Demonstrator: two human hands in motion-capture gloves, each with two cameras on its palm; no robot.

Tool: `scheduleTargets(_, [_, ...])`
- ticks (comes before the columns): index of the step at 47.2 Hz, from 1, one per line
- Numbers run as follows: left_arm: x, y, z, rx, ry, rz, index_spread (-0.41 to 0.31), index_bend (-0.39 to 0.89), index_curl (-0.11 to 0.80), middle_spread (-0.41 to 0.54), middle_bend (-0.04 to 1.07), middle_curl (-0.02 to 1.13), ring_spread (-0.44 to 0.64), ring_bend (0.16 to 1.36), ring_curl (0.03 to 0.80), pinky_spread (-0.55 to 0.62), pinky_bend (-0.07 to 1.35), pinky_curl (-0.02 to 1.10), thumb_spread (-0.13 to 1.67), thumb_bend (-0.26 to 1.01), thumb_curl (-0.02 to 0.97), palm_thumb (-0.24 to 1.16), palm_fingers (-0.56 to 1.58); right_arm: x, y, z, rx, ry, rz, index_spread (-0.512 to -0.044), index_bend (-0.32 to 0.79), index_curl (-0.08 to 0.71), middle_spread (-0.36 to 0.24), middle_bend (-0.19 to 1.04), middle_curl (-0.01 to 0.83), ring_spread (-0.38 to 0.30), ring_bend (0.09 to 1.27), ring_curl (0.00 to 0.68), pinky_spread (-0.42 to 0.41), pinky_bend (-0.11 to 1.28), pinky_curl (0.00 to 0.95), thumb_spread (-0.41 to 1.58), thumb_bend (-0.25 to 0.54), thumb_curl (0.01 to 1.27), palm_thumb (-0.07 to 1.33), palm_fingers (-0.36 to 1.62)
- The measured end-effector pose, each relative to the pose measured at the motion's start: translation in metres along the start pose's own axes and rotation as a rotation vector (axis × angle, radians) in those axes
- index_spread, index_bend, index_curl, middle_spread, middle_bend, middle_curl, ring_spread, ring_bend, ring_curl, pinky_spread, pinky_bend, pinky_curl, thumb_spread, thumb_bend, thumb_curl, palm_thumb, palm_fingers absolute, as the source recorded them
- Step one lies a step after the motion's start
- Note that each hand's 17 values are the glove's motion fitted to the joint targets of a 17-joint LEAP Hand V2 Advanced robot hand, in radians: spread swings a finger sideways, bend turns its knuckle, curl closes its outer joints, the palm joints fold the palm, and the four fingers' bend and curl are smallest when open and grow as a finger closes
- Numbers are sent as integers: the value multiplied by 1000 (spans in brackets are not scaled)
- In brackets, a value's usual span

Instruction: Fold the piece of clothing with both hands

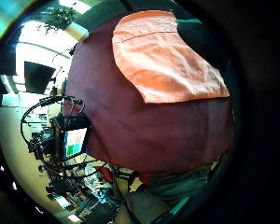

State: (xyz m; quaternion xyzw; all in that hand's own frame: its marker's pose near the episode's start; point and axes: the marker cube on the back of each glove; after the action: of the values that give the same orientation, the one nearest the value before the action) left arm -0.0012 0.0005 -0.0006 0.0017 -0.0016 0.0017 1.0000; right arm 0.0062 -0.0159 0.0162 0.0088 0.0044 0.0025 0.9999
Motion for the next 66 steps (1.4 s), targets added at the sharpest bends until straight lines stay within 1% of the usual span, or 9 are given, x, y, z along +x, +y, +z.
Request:
scheduleTargets(1, [0, 0, 0, 2, 1, 2, -37, 155, 43, 25, 214, 56, 77, 450, 90, 114, 353, 58, 444, 160, 59, 255, 519, 1, -1, 1, 2, 3, 2, -176, 181, 48, 6, 194, 45, 67, 216, 30, 141, 450, 101, 446, 240, 68, 353, 324])
scheduleTargets(3, [-2, -2, 1, 12, 8, 8, -47, 145, 64, 31, 209, 99, 98, 479, 138, 148, 376, 97, 587, 165, 78, 274, 497, 1, -4, 3, 11, 13, 10, -219, 177, 82, 11, 191, 68, 86, 219, 56, 177, 472, 138, 601, 263, 90, 387, 307])
scheduleTargets(7, [-6, -3, 2, 21, 17, 3, -60, 147, 102, 40, 201, 157, 127, 509, 193, 203, 402, 145, 793, 159, 111, 293, 465, 0, -5, -1, 29, 20, 13, -278, 170, 129, 15, 190, 108, 114, 223, 91, 226, 497, 188, 834, 280, 127, 421, 283])
scheduleTargets(17, [-7, -2, -2, 19, 13, 2, -74, 153, 175, 49, 191, 231, 159, 532, 240, 271, 421, 195, 1042, 114, 173, 310, 429, 0, -3, -8, 59, 13, -10, -338, 165, 196, 19, 186, 177, 149, 227, 136, 278, 508, 242, 1134, 253, 189, 437, 253])
scheduleTargets(26, [-1, -4, -1, 27, 26, 34, -78, 151, 220, 52, 190, 275, 168, 543, 264, 293, 429, 224, 1121, 68, 214, 323, 409, 0, 6, -13, 28, 10, -36, -352, 161, 234, 20, 181, 218, 159, 237, 169, 291, 512, 272, 1230, 219, 230, 461, 241])
scheduleTargets(43, [1, -3, 1, 82, 38, 77, -80, 143, 273, 42, 203, 335, 156, 565, 296, 306, 420, 263, 1159, -1, 270, 372, 404, 31, 19, -14, 18, -20, -2, -353, 143, 262, 20, 166, 257, 164, 247, 214, 257, 606, 330, 1199, 120, 284, 514, 239])
scheduleTargets(50, [0, -10, 22, 18, 39, 82, -80, 129, 278, 12, 216, 357, 123, 577, 307, 287, 412, 275, 1150, -8, 292, 418, 431, 52, 12, 12, -40, -19, 25, -347, 141, 266, 21, 167, 263, 171, 273, 233, 237, 636, 344, 1175, 83, 302, 546, 235])
scheduleTargets(61, [3, -30, 66, -112, 36, 124, -80, 127, 282, -11, 209, 383, 101, 579, 318, 265, 421, 298, 1129, -16, 315, 457, 434, 53, -13, 68, -209, -50, -53, -334, 127, 259, 24, 179, 278, 165, 305, 259, 225, 667, 359, 1116, 17, 322, 583, 218])
scheduleTargets(66, [5, -23, 67, -190, 31, 129, -80, 124, 281, -20, 212, 393, 90, 584, 324, 260, 416, 305, 1124, -15, 322, 473, 438, 40, -5, 66, -245, -22, -85, -325, 125, 256, 25, 180, 285, 163, 322, 269, 216, 672, 361, 1090, -12, 327, 592, 210])
